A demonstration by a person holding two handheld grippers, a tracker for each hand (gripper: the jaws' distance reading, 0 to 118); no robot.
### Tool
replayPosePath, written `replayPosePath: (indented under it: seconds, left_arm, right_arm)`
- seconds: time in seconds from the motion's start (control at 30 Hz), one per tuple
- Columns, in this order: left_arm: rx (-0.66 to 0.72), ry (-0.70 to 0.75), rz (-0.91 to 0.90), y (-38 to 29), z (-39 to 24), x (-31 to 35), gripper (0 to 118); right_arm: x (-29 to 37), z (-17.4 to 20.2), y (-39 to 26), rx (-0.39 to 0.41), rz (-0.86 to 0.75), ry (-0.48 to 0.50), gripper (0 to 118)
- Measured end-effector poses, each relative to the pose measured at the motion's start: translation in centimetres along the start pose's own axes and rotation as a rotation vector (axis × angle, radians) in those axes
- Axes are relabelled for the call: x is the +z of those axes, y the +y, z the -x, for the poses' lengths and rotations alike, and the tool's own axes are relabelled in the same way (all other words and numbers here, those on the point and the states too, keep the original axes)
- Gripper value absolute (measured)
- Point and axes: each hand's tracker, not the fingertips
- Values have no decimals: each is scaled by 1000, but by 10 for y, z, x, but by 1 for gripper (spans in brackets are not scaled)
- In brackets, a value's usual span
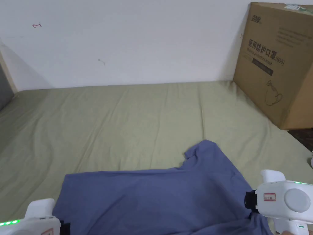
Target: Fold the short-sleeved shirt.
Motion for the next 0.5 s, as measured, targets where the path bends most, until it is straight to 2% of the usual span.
replayPosePath:
  seconds: [0.1,0.13,0.2,0.23,0.3,0.4,0.43,0.47,0.5]
  left_arm:
    - [-42,18,11,16,-10,-12,0]
    - [-41,12,9,21,-11,-16,0]
    - [-34,1,10,37,-12,-25,0]
    - [-32,-1,7,42,-13,-29,0]
    - [-28,-2,0,51,-15,-37,0]
    - [-38,11,4,58,-15,-49,0]
    - [-41,18,8,59,-15,-53,0]
    - [-43,20,20,61,-11,-58,0]
    - [-41,21,25,60,-10,-61,0]
  right_arm:
    - [-33,-10,39,-47,-23,24,0]
    - [-44,-11,54,-49,-18,25,6]
    - [-72,-15,88,-33,-8,10,69]
    - [-92,-17,102,-7,35,-19,93]
    - [-115,-19,121,-1,47,-61,96]
    - [-153,-25,136,14,91,-59,96]
    - [-160,-28,136,14,115,-63,94]
    - [-172,-32,136,0,164,-79,84]
    - [-181,-35,133,-7,194,-90,80]
